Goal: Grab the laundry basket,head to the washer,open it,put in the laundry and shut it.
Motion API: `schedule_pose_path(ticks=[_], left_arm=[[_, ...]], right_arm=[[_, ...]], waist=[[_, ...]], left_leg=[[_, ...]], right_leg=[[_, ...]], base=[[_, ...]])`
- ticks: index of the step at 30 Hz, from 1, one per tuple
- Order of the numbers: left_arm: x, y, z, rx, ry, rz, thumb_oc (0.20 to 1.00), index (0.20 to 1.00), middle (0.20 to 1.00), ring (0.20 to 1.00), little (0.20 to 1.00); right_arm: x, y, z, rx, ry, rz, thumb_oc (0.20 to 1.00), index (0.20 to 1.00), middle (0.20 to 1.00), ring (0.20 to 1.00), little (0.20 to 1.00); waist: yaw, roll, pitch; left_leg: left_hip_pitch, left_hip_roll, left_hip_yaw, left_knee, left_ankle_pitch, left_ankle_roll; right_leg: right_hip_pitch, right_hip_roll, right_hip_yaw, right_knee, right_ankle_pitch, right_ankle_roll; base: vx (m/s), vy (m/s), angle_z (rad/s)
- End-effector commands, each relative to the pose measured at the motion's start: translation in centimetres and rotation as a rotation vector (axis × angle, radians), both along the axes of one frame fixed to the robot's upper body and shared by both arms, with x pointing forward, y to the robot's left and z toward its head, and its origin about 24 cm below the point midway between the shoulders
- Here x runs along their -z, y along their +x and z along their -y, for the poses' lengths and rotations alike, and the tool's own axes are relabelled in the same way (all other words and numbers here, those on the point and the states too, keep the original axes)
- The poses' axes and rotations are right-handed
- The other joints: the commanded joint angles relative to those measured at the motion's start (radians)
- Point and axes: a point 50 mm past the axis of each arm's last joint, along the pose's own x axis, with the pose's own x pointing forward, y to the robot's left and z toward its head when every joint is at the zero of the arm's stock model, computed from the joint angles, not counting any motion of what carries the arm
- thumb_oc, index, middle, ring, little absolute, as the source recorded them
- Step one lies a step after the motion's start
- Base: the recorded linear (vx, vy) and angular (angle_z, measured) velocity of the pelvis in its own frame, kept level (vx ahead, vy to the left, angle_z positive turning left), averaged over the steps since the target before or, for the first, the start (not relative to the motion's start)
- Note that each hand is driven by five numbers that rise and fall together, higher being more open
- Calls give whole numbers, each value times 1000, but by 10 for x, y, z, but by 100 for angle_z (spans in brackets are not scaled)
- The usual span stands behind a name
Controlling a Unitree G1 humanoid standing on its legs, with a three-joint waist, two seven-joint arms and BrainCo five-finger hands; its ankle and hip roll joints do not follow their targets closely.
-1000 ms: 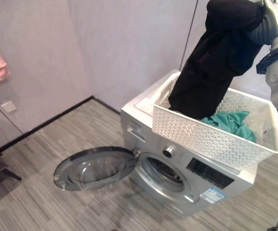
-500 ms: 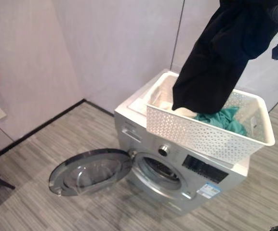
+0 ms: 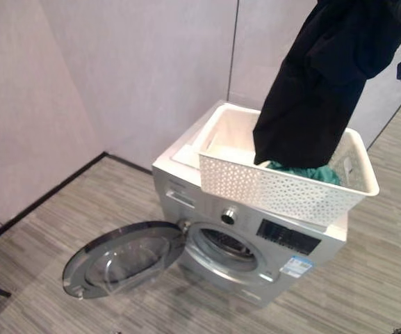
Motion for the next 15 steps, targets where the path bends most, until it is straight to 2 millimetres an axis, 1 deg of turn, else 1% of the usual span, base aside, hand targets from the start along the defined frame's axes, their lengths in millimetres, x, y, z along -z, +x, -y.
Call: schedule_pose_path(ticks=[1, 2, 3, 4, 6, 7, 9, 10, 12, 13, 14, 15], left_arm=[[-3, -5, -20, 59, 84, -34, 1000, 1000, 1000, 1000, 1000], [-3, -5, -20, 59, 86, -34, 1000, 1000, 1000, 1000, 1000], [-3, -5, -20, 59, 86, -34, 1000, 1000, 1000, 1000, 1000], [-3, -6, -19, 51, 84, -35, 1000, 1000, 1000, 1000, 1000], [-3, -8, -22, 51, 94, -40, 1000, 1000, 1000, 1000, 1000], [-4, -10, -25, 52, 102, -45, 1000, 1000, 1000, 1000, 1000], [-4, -15, -29, 41, 110, -59, 1000, 1000, 1000, 1000, 1000], [-4, -19, -31, 31, 112, -68, 1000, 1000, 1000, 1000, 1000], [-4, -25, -35, 9, 120, -82, 1000, 1000, 1000, 1000, 1000], [-5, -25, -35, 9, 120, -82, 1000, 1000, 1000, 1000, 1000], [-4, -32, -37, -19, 123, -94, 1000, 1000, 1000, 1000, 1000], [-5, -33, -37, -19, 125, -95, 1000, 1000, 1000, 1000, 1000]], right_arm=[[-61, -46, 4, -15, 28, 308, 200, 200, 200, 200, 200], [-66, -53, 2, -23, 18, 344, 200, 200, 200, 200, 200], [-66, -53, 2, -23, 18, 344, 200, 200, 200, 200, 200], [-77, -64, -8, -59, -8, 418, 200, 200, 200, 200, 200], [-84, -76, -12, -72, -33, 467, 200, 200, 200, 200, 200], [-89, -82, -13, -73, -43, 494, 200, 200, 200, 200, 200], [-94, -90, -19, -108, -55, 537, 200, 200, 200, 200, 200], [-97, -94, -20, -119, -55, 560, 200, 200, 200, 200, 200], [-98, -98, -19, -136, -40, 582, 200, 200, 200, 200, 200], [-98, -98, -19, -136, -40, 582, 200, 200, 200, 200, 200], [-99, -99, -20, -177, -17, 601, 200, 200, 200, 200, 200], [-98, -99, -20, -178, -15, 600, 200, 200, 200, 200, 200]], waist=[[18, -81, -46], [14, -82, -43], [14, -83, -43], [2, -81, -23], [1, -66, -10], [4, -55, -2], [12, -34, 8], [14, -27, 6], [18, -23, 2], [19, -23, 2], [30, -17, -6], [31, -18, -8]], left_leg=[[26, -86, 27, 62, -121, 80], [24, -96, 30, 68, -123, 85], [23, -97, 30, 68, -123, 85], [14, -116, 42, 82, -124, 97], [10, -110, 65, 92, -132, 109], [12, -99, 83, 89, -132, 111], [1, -83, 117, 84, -115, 110], [-2, -77, 131, 80, -109, 111], [-4, -67, 159, 73, -103, 113], [-3, -67, 160, 73, -103, 113], [-17, -63, 194, 70, -90, 114], [-16, -62, 196, 69, -91, 113]], right_leg=[[-146, -115, 40, 85, 69, 96], [-157, -122, 51, 85, 89, 102], [-157, -122, 51, 85, 89, 102], [-195, -133, 73, 92, 166, 116], [-209, -122, 56, 104, 132, 109], [-211, -117, 30, 130, 105, 101], [-203, -122, -56, 179, 60, 84], [-193, -123, -88, 201, 42, 77], [-173, -121, -122, 238, 5, 69], [-174, -121, -121, 239, 5, 69], [-146, -120, -163, 261, -23, 62], [-147, -119, -161, 262, -25, 62]], base=[[-78, 154, 1], [-45, 83, 1], [-118, 86, -6], [-110, 80, -15], [-147, 90, -57], [-173, 55, -68], [-177, 46, -67], [-151, 29, -72], [-99, 0, -74], [-136, -11, -72], [-96, -6, -44], [-141, -20, -54]])
